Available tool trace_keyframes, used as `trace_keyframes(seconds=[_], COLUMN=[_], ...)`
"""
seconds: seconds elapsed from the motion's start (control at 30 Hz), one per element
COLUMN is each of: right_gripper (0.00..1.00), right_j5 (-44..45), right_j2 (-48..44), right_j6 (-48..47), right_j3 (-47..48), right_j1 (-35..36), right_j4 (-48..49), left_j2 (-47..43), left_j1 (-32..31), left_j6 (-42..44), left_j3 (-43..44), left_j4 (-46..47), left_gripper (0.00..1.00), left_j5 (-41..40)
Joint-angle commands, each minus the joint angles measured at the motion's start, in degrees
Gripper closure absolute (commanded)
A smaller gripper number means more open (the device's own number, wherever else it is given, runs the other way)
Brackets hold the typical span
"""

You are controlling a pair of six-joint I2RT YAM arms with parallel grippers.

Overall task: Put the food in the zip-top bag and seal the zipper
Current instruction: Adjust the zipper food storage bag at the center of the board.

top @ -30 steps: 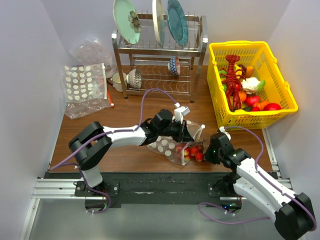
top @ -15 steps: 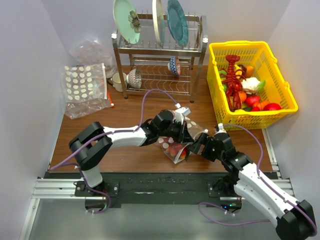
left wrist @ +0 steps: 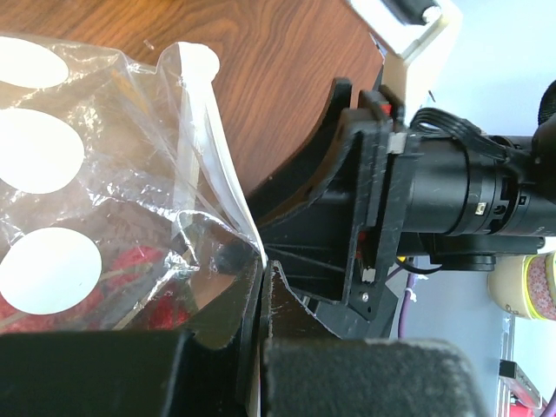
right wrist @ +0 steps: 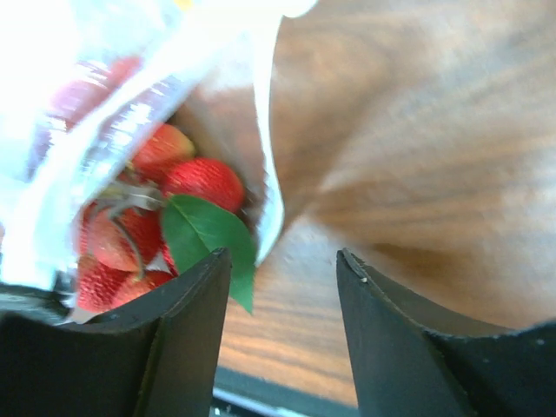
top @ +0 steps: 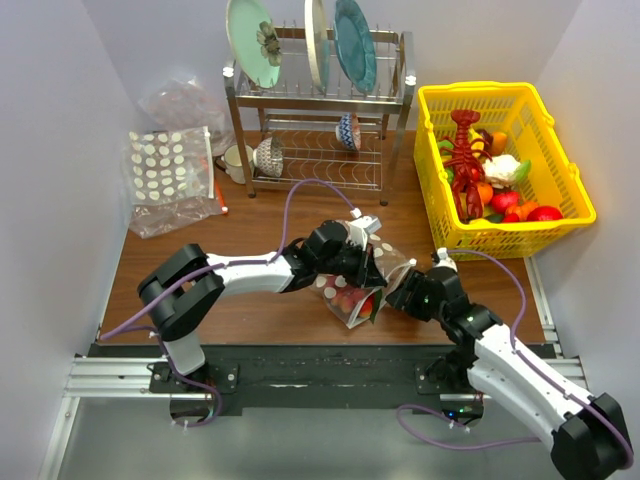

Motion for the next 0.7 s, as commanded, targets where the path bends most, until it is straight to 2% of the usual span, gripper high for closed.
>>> trace_keyframes(seconds=[0.0, 0.37, 0.5, 0.53, 0.6, 0.63, 0.67], right_gripper=[0.47, 0.51, 0.64, 0.79, 0.95, 1.00, 1.00], right_j5=[1.62, 3.38, 1.71, 1.45, 1.01, 0.66, 0.40], right_j2=[-2.15, 7.77, 11.29, 11.99, 12.26, 12.09, 11.65], right_j6=[-1.90, -4.80, -4.72, -4.72, -4.37, -4.28, -4.45], right_j3=[-4.25, -5.23, -5.58, -5.14, -4.79, -4.00, -3.47], right_j1=[-0.10, -0.10, -0.10, -0.10, -0.01, -0.10, -0.10], right_j4=[11.88, 24.12, 27.02, 26.85, 25.72, 24.92, 24.05], left_j2=[-2.53, -2.71, -2.71, -2.80, -2.97, -3.23, -3.32], left_j1=[-0.32, -0.23, -0.23, -0.23, -0.14, -0.14, -0.14], left_j6=[1.70, 1.79, 1.79, 1.87, 2.40, 2.66, 2.93], left_j3=[1.25, 1.52, 1.69, 1.95, 2.13, 2.48, 2.83], left_j4=[0.55, 0.29, -0.06, -0.24, -1.02, -1.47, -1.91], left_gripper=[1.00, 1.00, 1.00, 1.00, 1.00, 1.00, 1.00], left_j5=[-0.67, -0.50, -0.58, -0.67, -1.02, -1.11, -1.63])
